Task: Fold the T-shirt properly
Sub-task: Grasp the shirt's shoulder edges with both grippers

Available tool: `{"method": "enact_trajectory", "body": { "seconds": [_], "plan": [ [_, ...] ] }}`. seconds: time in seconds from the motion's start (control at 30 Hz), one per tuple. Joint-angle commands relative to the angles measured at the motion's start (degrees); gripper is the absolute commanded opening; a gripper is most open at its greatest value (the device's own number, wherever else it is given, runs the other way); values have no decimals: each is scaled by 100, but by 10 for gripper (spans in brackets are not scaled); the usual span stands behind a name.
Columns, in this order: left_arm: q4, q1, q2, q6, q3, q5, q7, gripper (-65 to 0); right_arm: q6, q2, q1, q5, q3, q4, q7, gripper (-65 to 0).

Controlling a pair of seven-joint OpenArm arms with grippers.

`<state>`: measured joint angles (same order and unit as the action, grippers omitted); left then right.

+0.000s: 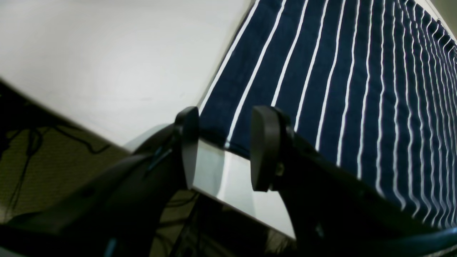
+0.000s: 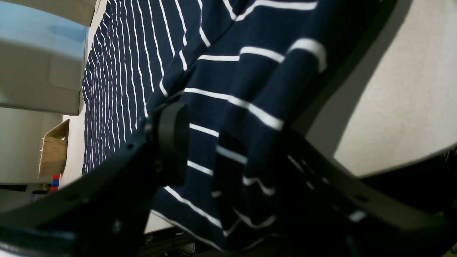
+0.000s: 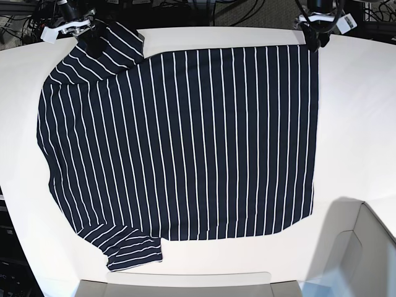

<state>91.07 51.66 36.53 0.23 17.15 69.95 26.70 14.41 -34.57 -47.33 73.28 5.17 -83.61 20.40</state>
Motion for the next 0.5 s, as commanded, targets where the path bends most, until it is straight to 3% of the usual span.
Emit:
{"method": "enact_trajectory", "body": {
  "seconds": [0.0, 0.2, 0.43, 0.47],
  "plan": [
    [41, -10, 43, -10, -40, -19, 77, -407, -224, -55, -98, -9, 15, 23, -190, -376],
    [-162, -124, 35, 17, -49, -11, 69, -407, -224, -55, -177, -9, -11, 23, -190, -376],
    [-619, -133, 87, -54, -22, 877, 16, -407, -224, -55, -186, -9, -11, 23, -190, -376],
    [-645, -133, 131, -212, -5, 895, -2, -407, -224, -55, -186, -9, -3, 23, -190, -376]
  ]
}}
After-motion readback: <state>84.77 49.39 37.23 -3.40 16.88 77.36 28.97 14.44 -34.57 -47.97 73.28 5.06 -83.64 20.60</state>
